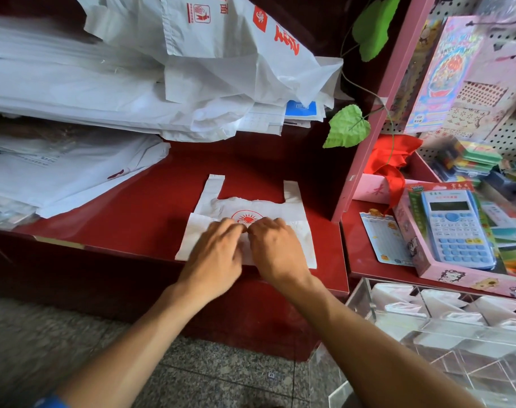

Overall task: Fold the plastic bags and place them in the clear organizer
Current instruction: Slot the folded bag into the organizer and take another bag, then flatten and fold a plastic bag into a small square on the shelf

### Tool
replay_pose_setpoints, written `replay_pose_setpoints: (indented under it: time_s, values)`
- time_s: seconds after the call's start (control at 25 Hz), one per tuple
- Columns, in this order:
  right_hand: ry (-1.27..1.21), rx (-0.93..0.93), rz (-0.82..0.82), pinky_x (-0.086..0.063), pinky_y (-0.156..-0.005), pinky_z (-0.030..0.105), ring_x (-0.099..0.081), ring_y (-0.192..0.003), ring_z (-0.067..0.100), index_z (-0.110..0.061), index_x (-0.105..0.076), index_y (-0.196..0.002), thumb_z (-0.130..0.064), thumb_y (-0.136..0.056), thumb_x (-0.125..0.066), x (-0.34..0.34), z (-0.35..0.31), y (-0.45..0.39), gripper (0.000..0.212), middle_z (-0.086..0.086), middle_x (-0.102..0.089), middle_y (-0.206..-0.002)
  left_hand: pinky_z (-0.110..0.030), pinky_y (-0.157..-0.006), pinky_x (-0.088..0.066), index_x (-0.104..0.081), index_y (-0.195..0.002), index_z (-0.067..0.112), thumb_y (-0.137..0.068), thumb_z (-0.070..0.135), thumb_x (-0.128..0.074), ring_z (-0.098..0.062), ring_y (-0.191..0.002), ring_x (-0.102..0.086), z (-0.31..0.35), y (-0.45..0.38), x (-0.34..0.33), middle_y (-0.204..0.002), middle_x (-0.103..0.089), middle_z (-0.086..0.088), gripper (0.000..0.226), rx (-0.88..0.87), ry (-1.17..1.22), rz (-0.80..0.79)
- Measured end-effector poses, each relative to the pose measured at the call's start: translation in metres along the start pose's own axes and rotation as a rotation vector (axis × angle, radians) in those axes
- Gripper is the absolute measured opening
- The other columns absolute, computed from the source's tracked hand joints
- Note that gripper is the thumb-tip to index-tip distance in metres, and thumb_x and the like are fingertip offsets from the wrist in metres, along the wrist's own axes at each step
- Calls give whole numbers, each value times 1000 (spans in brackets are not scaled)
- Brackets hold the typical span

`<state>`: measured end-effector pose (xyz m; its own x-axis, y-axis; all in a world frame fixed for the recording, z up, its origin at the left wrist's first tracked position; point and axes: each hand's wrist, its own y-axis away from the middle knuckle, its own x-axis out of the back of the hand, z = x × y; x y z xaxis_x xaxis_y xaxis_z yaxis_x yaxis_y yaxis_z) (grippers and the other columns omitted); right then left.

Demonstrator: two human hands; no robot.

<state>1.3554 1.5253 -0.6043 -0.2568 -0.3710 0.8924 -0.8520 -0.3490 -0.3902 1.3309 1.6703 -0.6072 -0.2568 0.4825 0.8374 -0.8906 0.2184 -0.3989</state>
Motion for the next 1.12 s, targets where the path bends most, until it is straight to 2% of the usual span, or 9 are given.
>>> replay_pose_setpoints:
  time_s: [0.08, 0.16, 0.28, 0.36, 0.52, 0.72, 0.88, 1.0, 1.12]
  values:
    - [-131, -6, -95, -48, -70, 42, -60, -78, 36, -4, -64, -83, -27, -76, -26, -7, 1, -1, 45, 15, -67, -86, -31, -108, -38, -55, -127, 5, -76, -7, -48, -29, -122, -51, 3, -1, -14, -131, -56, -10, 53, 7, 91, -87]
    - [-140, -15, -210, -43, -101, 45, -56, -115, 39, 0, -62, -117, -32, -77, -16, -13, 6, 2, 69, 19, -62, -123, -15, -116, -15, -42, -144, 0, -79, -7, -41, -26, -141, -38, -1, -2, -21, -151, -42, -14, 66, -4, 100, -155]
    - [-46, -94, -343, -2, -123, 35, -9, -152, 22, -11, -19, -156, -39, -90, -2, -17, 6, 10, 74, 7, -16, -164, -18, -117, -10, -40, -146, -1, -84, 20, -21, -25, -143, -37, -13, -4, -26, -154, -38, -15, 68, -27, -5, -180]
    - [-1, -147, -374, 7, -122, 35, 6, -152, 17, -15, -5, -158, -45, -101, -6, -16, 3, 12, 64, 2, 1, -166, -28, -115, -14, -41, -147, 4, -83, 34, -13, -26, -143, -38, -19, -6, -26, -155, -38, -12, 76, -42, -135, -160]
    - [70, -236, -451, 12, -122, 37, 17, -150, 17, -16, 8, -157, -52, -103, -12, -8, 12, 17, 68, 0, 15, -164, -35, -121, 3, -7, -158, 27, -84, 54, 1, -10, -152, 4, -37, -2, -13, -165, 1, 10, 79, 209, -247, -339]
    - [102, -328, -473, 12, -120, 35, 17, -150, 18, -13, 9, -156, -53, -103, -10, 13, 40, 31, 70, 4, 16, -164, -37, -121, 6, 2, -158, 25, -85, 60, 1, -7, -150, 11, -48, 6, 5, -164, 10, 9, 81, 278, -260, -396]
    - [127, -316, -489, 10, -122, 35, 16, -150, 16, -14, 9, -156, -59, -101, -11, 22, 52, 41, 74, 2, 15, -164, -36, -121, 5, 4, -158, 23, -66, 81, 9, -8, -150, 11, -49, 13, 17, -164, 12, 6, 109, 288, -282, -431]
    - [86, -263, -539, 12, -122, 37, 19, -150, 14, -20, 12, -156, -87, -75, -9, 32, 56, 49, 107, -8, 20, -160, -35, -122, 4, 5, -157, 25, -60, 97, -4, -7, -150, 12, -58, 24, 27, -162, 13, 12, 122, 233, -266, -463]
    - [111, -141, -576, 13, -122, 41, 22, -149, 14, -25, 16, -155, -100, -52, -13, 37, 65, 59, 131, -11, 23, -159, -26, -119, -5, -12, -157, 29, -74, 79, -56, -10, -150, -8, -72, 36, 39, -162, -6, 15, 106, 115, -218, -395]
